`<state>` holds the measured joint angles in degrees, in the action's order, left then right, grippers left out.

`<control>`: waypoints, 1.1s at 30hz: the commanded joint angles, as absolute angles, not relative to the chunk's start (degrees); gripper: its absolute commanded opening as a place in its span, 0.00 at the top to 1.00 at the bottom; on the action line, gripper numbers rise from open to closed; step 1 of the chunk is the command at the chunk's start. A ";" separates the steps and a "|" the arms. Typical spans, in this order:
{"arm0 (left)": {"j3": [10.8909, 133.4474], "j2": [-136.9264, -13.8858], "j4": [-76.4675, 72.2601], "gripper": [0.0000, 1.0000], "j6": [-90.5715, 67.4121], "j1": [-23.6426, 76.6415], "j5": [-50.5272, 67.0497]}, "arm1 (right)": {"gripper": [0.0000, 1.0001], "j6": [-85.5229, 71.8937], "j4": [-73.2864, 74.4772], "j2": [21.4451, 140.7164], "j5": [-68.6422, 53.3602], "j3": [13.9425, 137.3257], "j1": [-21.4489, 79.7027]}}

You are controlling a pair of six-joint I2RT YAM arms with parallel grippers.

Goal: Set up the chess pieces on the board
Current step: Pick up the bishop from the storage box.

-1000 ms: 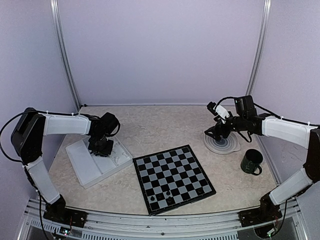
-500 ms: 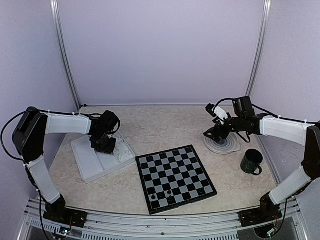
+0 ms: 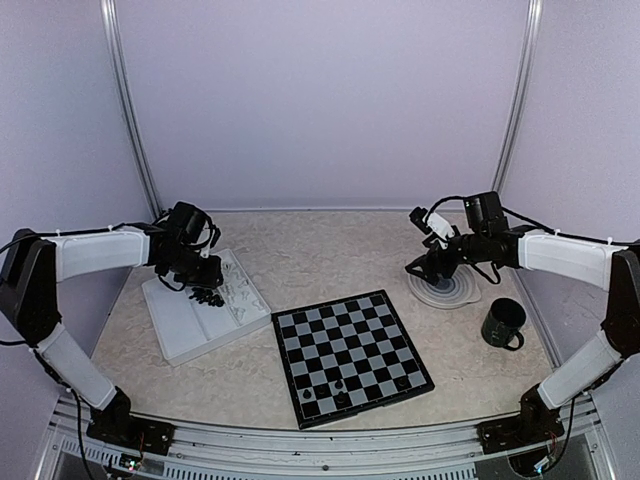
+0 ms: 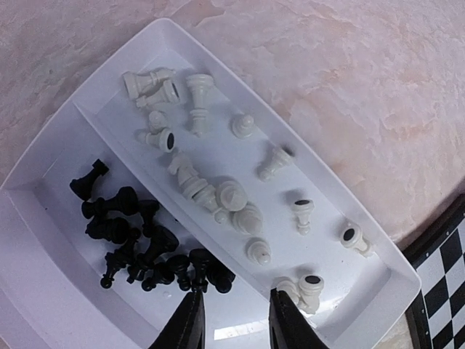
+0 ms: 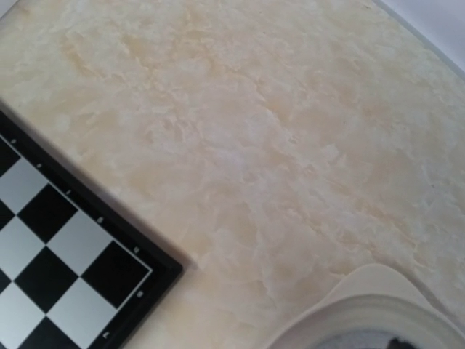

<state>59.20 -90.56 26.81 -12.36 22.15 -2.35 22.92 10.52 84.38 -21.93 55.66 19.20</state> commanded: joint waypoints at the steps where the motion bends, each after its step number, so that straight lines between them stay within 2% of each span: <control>1: 57.34 -89.93 25.00 0.68 -4.81 20.55 4.20 | 0.09 23.19 11.59 84.66 -23.19 57.11 18.72; 13: 52.01 -88.17 19.78 0.73 7.65 18.42 7.36 | 0.09 23.55 12.23 85.12 -24.42 57.30 18.72; 33: 54.37 -95.78 17.17 0.83 9.88 17.99 6.48 | 0.12 24.79 15.99 86.65 -28.56 59.45 18.78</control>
<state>53.41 -95.48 19.73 8.88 18.33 6.17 24.25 14.04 85.67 -26.68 57.80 19.20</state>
